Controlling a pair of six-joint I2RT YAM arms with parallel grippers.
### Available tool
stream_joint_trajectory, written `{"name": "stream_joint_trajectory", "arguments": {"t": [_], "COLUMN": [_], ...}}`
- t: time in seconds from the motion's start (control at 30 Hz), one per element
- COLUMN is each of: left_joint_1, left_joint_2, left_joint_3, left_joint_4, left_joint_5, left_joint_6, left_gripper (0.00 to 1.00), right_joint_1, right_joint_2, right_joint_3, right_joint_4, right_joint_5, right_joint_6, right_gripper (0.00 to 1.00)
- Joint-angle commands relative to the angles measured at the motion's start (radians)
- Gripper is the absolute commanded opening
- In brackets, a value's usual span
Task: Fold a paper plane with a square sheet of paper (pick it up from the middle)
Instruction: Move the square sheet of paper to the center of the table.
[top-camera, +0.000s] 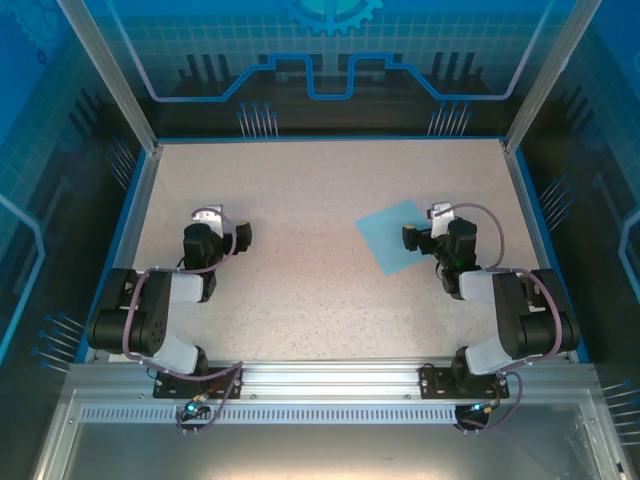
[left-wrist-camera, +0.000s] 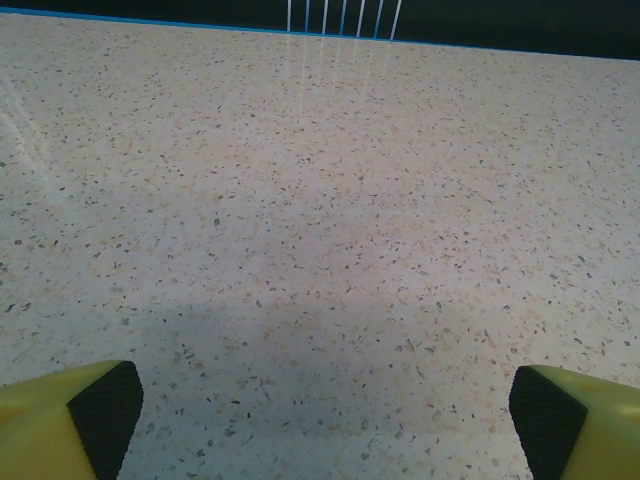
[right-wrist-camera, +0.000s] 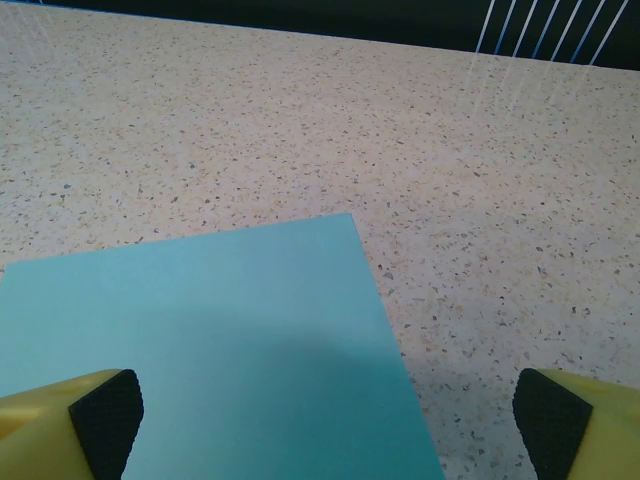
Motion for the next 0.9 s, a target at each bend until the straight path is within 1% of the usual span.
{"name": "stream_joint_trajectory", "arguments": {"t": [0.0, 0.77, 0.87], "left_joint_1": [-0.006, -0.006, -0.006], "left_joint_2": [0.006, 0.005, -0.016], "left_joint_3": [0.023, 0.020, 0.025], "left_joint_4": [0.002, 0.008, -0.018], "left_joint_5": [-0.002, -0.002, -0.008], "left_joint_6": [0.019, 0.019, 0.017], "left_gripper": [0.98, 0.99, 0.98], "right_joint_1": [-0.015, -0.015, -0.013], "right_joint_2": [0.004, 0.002, -0.046], "right_joint_3": [0.017, 0.016, 0.043], "right_joint_4": [0.004, 0.007, -0.079], "right_joint_5": [-0.009, -0.005, 0.044], "right_joint_6": [-0.012, -0.012, 0.004], "right_gripper": [0.99, 0.99, 0.99]}}
